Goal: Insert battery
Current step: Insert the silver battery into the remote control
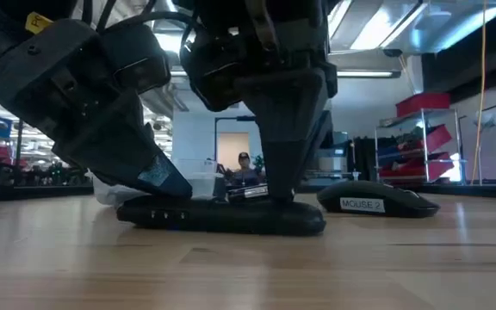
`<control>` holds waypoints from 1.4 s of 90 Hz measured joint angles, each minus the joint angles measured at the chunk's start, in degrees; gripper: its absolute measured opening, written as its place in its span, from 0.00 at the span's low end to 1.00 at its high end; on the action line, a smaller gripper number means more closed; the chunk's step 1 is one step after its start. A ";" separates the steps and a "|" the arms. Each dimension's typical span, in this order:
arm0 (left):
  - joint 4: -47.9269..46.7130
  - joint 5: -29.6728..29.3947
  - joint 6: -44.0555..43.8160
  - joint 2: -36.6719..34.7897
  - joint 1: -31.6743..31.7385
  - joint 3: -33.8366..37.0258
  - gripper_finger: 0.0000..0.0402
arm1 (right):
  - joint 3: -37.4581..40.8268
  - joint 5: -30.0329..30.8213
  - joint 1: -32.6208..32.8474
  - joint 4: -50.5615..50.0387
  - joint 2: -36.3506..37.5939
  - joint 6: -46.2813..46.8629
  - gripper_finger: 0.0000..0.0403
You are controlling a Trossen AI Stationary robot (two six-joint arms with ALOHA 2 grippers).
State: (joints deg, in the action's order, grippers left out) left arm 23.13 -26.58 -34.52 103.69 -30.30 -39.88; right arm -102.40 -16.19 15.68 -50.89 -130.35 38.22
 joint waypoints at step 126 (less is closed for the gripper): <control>-0.19 -1.04 2.07 -0.01 -0.07 0.02 0.19 | -1.04 4.73 -1.32 6.37 -2.61 -11.34 0.28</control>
State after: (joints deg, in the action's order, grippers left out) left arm 22.94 -27.62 -32.46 103.68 -30.37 -39.86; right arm -103.45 -11.46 14.36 -44.51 -132.97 26.89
